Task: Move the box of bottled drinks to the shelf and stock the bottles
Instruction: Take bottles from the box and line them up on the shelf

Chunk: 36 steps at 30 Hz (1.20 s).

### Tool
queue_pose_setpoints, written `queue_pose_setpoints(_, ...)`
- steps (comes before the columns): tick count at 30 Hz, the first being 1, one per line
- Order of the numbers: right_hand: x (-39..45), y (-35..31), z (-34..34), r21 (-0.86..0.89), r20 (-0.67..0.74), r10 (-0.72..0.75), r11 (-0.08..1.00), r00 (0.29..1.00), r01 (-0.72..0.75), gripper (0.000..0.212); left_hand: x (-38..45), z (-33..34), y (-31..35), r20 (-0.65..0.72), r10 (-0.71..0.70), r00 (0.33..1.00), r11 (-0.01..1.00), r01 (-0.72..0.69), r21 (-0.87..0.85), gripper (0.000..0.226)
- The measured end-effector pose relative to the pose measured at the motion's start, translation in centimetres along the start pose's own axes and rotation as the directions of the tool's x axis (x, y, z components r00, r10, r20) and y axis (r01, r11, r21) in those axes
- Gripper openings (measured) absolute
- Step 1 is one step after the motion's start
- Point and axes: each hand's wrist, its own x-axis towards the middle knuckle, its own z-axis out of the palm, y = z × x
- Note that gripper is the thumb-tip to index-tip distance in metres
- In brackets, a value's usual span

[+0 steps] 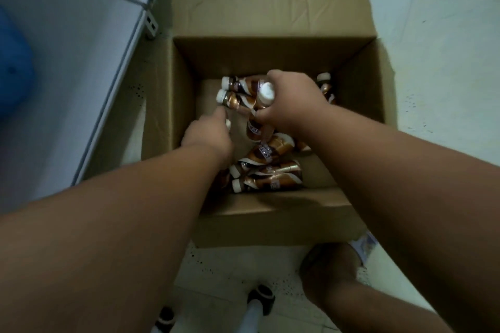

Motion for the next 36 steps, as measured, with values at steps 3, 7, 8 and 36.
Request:
queue_pose_setpoints(3, -3.7, -2.2, -4.8, -0.054, -0.061, -0.074, 0.996, 0.995, 0.071, 0.041, -4.7, -4.8, 0.6, -0.121, 0.115, 0.986, 0.993, -0.11, 0.048, 0.047)
queue_pose_setpoints(7, -8.7, -6.2, -12.2, -0.134, -0.106, -0.177, 0.978, 0.978, 0.163, 0.035, -11.5, -13.1, 0.9, -0.237, 0.219, 0.946, 0.974, -0.227, -0.006, 0.035)
queue_pose_setpoints(8, -10.0, -7.5, -14.0, -0.171, -0.122, -0.211, 0.967, 0.97, 0.189, 0.033, -13.3, -15.4, 0.6, -0.252, 0.263, 0.931, 0.963, -0.269, 0.011, 0.034)
queue_pose_setpoints(36, -20.2, -58.9, -11.2, -0.308, -0.074, -0.806, 0.579, 0.587, 0.755, 0.023, -38.0, -42.4, -37.4, -0.649, 0.022, 0.761, 0.983, 0.102, 0.153, 0.03)
